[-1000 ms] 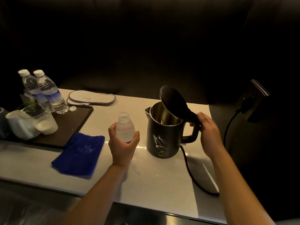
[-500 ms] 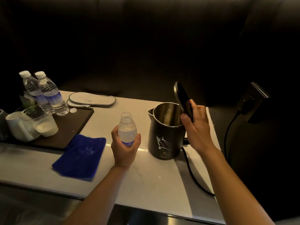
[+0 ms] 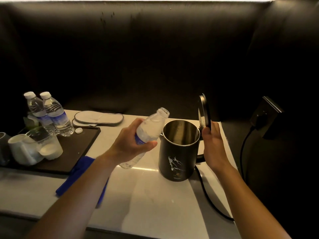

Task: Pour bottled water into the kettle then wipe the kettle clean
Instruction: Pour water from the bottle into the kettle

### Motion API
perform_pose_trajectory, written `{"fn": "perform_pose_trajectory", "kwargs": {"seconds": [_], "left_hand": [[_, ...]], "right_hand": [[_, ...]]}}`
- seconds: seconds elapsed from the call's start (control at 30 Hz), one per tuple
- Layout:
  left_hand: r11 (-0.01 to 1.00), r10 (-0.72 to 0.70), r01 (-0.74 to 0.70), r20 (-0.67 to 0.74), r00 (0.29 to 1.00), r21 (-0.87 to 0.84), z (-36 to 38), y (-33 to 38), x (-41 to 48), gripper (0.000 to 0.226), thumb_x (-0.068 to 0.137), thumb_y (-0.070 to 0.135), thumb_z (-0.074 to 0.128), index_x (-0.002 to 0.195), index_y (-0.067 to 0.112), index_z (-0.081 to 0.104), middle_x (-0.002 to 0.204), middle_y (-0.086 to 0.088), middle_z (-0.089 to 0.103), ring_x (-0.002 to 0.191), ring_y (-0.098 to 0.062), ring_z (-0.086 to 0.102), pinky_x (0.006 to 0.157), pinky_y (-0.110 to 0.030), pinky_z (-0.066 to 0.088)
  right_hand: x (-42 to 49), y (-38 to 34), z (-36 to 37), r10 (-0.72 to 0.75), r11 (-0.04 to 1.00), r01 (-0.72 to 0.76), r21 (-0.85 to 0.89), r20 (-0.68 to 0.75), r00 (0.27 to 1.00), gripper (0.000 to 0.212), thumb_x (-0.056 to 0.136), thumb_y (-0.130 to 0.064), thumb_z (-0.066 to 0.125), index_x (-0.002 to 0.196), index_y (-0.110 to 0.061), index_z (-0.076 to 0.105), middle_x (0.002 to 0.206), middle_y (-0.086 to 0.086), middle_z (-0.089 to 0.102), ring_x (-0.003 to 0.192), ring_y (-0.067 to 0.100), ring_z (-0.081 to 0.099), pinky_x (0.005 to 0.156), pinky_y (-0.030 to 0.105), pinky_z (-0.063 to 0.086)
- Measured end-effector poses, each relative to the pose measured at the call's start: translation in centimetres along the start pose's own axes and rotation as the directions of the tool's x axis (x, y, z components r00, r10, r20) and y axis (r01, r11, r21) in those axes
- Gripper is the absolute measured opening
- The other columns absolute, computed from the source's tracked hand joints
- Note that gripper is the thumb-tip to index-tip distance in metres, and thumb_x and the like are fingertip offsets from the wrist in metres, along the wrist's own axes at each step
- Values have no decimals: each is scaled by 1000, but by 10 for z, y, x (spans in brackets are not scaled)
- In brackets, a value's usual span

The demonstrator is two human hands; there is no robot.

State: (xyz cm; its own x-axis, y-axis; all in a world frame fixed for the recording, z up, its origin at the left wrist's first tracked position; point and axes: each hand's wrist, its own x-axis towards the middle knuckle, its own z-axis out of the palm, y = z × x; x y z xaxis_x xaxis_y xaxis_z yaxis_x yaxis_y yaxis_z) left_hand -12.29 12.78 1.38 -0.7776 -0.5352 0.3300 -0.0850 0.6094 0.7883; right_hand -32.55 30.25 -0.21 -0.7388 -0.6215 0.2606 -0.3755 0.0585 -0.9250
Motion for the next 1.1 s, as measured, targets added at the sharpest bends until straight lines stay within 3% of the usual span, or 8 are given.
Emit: {"fn": "perform_pose_trajectory", "kwargs": {"seconds": [0.07, 0.17, 0.37, 0.57, 0.67, 0.77, 0.9, 1.1], "left_hand": [[997, 25, -36, 152, 988, 64, -11, 7, 14, 62, 73, 52, 81, 124, 39, 48, 115, 25, 58, 107, 6, 60, 77, -15, 57], [984, 21, -74, 306, 952, 162, -23, 15, 33, 61, 75, 44, 83, 127, 31, 52, 118, 26, 59, 110, -2, 63, 79, -20, 59], [927, -94, -92, 463, 881, 364, -37, 28, 59, 60, 76, 45, 82, 126, 31, 52, 122, 11, 63, 108, -13, 66, 84, -30, 62], [839, -237, -85, 502, 832, 537, -45, 35, 74, 63, 73, 53, 81, 125, 36, 49, 121, 7, 63, 104, -19, 65, 83, -33, 62], [798, -313, -47, 481, 819, 600, -50, 39, 79, 86, 64, 67, 78, 137, 33, 46, 124, 10, 59, 109, -20, 62, 85, -30, 59], [766, -368, -20, 465, 805, 642, -54, 44, 84, 109, 49, 80, 69, 143, 30, 42, 125, 11, 54, 114, -21, 59, 92, -34, 56], [752, -403, 13, 443, 801, 659, -55, 50, 84, 93, 69, 61, 78, 146, 28, 40, 125, 11, 51, 117, -21, 56, 94, -33, 54], [733, -429, 19, 441, 788, 680, -59, 55, 86, 84, 72, 56, 80, 142, 28, 44, 131, 3, 57, 114, -22, 59, 95, -36, 57]], "right_hand": [[0, -1, -1, -8, 1000, 8, -12, 5, 1000, 88, 76, -80, 24, 139, -21, 44, 128, 1, 50, 120, 20, 49, 97, 34, 39], [-1, -3, -2, -35, 999, 35, -26, 16, 999, 100, 72, -89, 21, 140, -19, 44, 128, 2, 50, 120, 20, 49, 96, 33, 41], [-1, -3, -4, -32, 999, 33, -31, 26, 999, 101, 70, -91, 22, 139, -20, 43, 124, 1, 49, 118, 25, 49, 104, 49, 42], [0, -3, -4, -24, 999, 25, -32, 40, 999, 88, 76, -78, 26, 144, -24, 40, 126, -2, 47, 121, 23, 47, 106, 47, 41], [1, -2, -5, -11, 1000, 12, -22, 54, 998, 83, 77, -71, 25, 146, -26, 38, 127, -3, 45, 123, 21, 45, 107, 46, 39], [2, 0, -6, -15, 1000, 17, -20, 68, 998, 86, 78, -78, 23, 148, -30, 35, 135, -7, 42, 129, 18, 41, 108, 40, 36], [2, 1, -6, -35, 999, 37, -21, 62, 997, 105, 67, -96, 15, 150, -33, 31, 137, -15, 38, 130, 12, 39, 102, 31, 31], [3, 6, -5, -49, 997, 51, -49, 50, 998, 100, 72, -93, 14, 151, -33, 30, 139, -13, 39, 131, 16, 41, 108, 39, 34]]}}
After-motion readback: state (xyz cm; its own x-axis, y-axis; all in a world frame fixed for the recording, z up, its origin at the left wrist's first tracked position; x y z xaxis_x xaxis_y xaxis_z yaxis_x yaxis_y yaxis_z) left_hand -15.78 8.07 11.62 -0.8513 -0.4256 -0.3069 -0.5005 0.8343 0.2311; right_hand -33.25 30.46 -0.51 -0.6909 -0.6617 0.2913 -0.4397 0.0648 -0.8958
